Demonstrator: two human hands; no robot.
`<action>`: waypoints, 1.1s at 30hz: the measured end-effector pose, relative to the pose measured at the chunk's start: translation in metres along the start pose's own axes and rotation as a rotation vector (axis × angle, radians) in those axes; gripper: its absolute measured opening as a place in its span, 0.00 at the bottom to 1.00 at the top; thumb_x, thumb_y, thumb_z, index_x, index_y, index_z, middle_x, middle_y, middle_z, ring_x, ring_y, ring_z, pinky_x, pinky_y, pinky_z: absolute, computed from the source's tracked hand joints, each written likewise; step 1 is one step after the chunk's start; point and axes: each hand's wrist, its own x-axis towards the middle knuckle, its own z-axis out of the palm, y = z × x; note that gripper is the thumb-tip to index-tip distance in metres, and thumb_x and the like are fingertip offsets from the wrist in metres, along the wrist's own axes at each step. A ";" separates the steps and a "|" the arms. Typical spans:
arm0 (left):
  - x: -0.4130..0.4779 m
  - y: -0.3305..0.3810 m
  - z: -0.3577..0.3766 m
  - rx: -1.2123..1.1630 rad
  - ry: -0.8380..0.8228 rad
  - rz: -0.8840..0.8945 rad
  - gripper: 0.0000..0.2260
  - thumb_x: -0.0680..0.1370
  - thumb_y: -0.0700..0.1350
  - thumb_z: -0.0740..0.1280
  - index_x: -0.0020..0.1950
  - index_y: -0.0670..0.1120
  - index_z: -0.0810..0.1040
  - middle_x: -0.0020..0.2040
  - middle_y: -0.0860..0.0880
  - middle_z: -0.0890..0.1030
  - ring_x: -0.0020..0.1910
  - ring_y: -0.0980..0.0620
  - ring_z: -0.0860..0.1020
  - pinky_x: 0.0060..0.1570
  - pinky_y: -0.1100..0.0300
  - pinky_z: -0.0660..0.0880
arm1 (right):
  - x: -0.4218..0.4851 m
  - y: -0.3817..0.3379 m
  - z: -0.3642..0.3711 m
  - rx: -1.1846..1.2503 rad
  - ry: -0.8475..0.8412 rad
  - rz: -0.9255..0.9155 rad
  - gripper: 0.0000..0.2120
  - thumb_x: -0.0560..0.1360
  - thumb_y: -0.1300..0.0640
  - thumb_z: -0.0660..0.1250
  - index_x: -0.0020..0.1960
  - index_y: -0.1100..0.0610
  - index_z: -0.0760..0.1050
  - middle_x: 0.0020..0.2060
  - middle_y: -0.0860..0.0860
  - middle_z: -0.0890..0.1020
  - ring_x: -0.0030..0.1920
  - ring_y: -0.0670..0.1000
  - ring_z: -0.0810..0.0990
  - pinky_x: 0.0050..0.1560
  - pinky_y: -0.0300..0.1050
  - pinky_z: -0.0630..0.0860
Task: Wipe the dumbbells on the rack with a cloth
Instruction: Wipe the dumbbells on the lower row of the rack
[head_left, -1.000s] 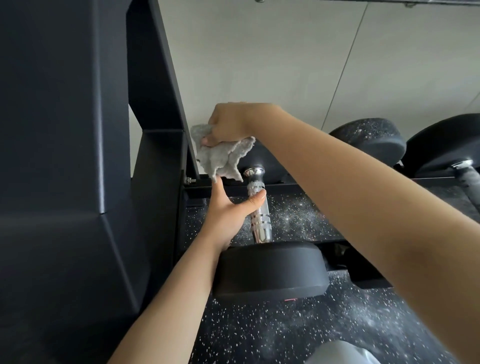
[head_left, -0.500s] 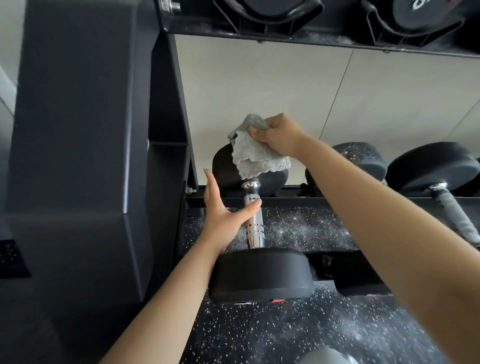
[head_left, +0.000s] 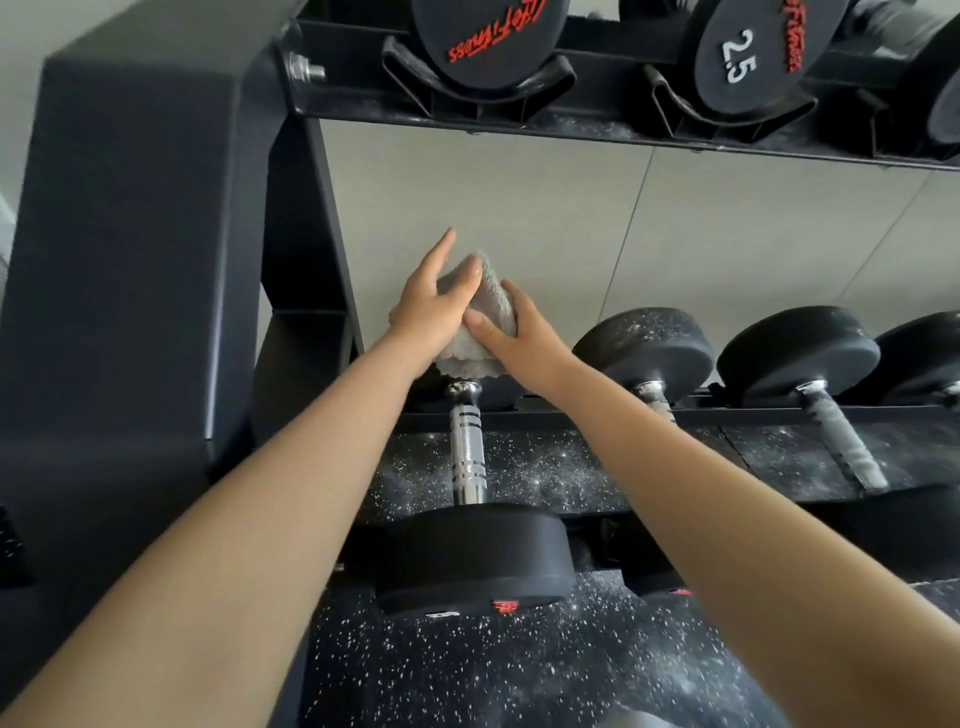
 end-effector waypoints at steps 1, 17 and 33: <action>0.002 0.004 -0.001 0.013 -0.072 0.013 0.25 0.78 0.60 0.63 0.73 0.59 0.64 0.73 0.54 0.67 0.71 0.56 0.66 0.69 0.58 0.63 | -0.002 0.003 0.001 0.050 0.013 -0.014 0.40 0.78 0.41 0.65 0.80 0.54 0.49 0.75 0.54 0.65 0.72 0.54 0.68 0.71 0.54 0.69; -0.022 -0.004 -0.011 0.165 0.050 0.158 0.16 0.79 0.54 0.65 0.37 0.44 0.72 0.32 0.52 0.70 0.32 0.55 0.67 0.34 0.59 0.65 | -0.014 0.000 -0.009 -0.112 0.231 -0.258 0.15 0.79 0.56 0.68 0.64 0.62 0.79 0.52 0.57 0.85 0.53 0.53 0.83 0.53 0.45 0.79; -0.070 0.005 0.011 0.317 0.253 0.355 0.15 0.81 0.50 0.62 0.39 0.45 0.63 0.28 0.53 0.62 0.27 0.56 0.61 0.29 0.57 0.60 | -0.036 -0.005 -0.034 -0.193 0.036 -0.219 0.16 0.81 0.52 0.64 0.52 0.67 0.77 0.43 0.64 0.82 0.44 0.65 0.80 0.47 0.63 0.78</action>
